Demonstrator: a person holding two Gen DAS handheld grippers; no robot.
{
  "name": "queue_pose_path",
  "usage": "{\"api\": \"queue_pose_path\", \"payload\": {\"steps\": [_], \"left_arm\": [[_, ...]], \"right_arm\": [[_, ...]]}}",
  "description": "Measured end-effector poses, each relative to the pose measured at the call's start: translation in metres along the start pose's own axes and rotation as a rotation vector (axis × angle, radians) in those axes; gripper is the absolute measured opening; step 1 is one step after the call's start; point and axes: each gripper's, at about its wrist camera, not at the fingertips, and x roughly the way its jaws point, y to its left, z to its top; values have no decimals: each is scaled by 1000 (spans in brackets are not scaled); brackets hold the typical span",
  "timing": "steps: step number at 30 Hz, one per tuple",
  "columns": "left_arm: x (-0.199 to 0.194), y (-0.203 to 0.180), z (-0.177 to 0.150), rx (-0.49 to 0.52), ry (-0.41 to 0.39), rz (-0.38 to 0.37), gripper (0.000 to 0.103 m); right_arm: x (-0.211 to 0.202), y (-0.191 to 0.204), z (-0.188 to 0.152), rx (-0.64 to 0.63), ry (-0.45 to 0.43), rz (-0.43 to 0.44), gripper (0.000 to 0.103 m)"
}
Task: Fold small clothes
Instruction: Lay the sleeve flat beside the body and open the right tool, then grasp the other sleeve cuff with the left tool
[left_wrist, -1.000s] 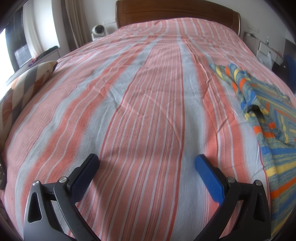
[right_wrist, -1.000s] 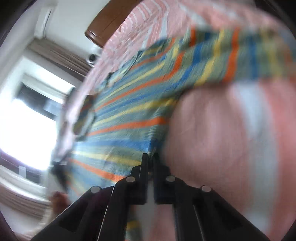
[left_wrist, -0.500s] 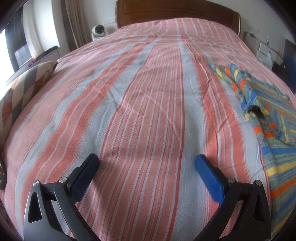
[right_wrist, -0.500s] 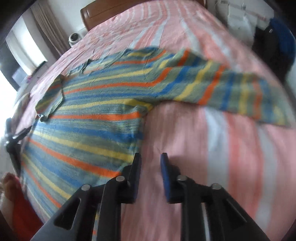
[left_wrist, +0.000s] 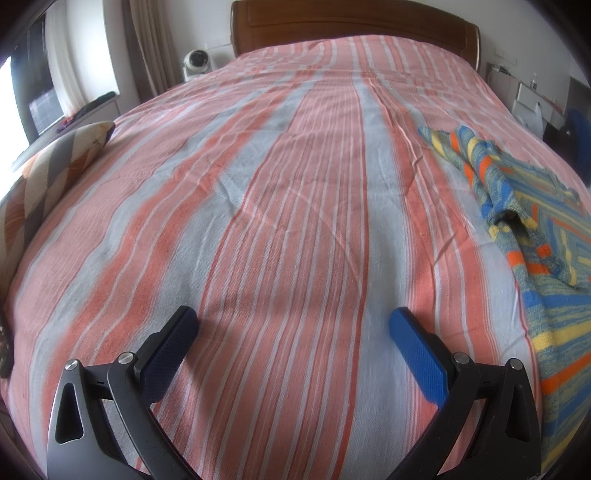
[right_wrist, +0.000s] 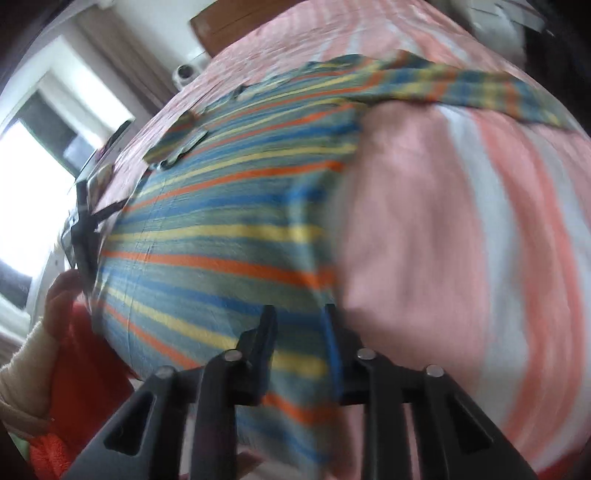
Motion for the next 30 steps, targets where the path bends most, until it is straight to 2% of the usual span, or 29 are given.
{"api": "queue_pose_path", "payload": {"steps": [2, 4, 9, 11, 14, 18, 20, 21, 23, 25, 26, 29, 30], "left_arm": [[0, 0, 0, -2, 0, -3, 103], [0, 0, 0, 0, 0, 0, 103], [-1, 0, -1, 2, 0, 1, 103], [0, 0, -1, 3, 3, 8, 103], [-1, 1, -1, -8, 4, 2, 103], [0, 4, 6, -51, 102, -2, 103], [-6, 0, 14, -5, 179, 9, 101], [-13, -3, 18, 11, 188, 10, 101], [-41, -17, 27, 73, 128, -27, 100], [-80, -47, 37, 198, 16, -115, 101], [-92, -61, 41, 248, -13, -144, 101], [-116, -124, 47, 435, -47, -270, 101], [-115, -149, 44, 517, -47, -288, 101]], "right_arm": [[-9, -1, -6, -6, -16, -75, 29], [-24, -1, -15, -9, -45, -99, 31], [-36, 6, -25, 0, -154, -119, 43], [-28, 7, -27, 11, -164, -154, 43], [-22, 0, -30, 57, -157, -129, 44], [-21, 4, -31, 26, -164, -137, 47], [-20, 7, -31, 16, -169, -134, 47], [-20, 7, -32, 16, -172, -132, 48], [-20, 5, -35, 22, -178, -124, 48], [-20, 4, -36, 23, -180, -119, 49], [-19, 4, -35, 21, -181, -116, 50], [-17, 4, -33, 23, -185, -107, 52], [-17, 4, -33, 26, -186, -105, 52]]}}
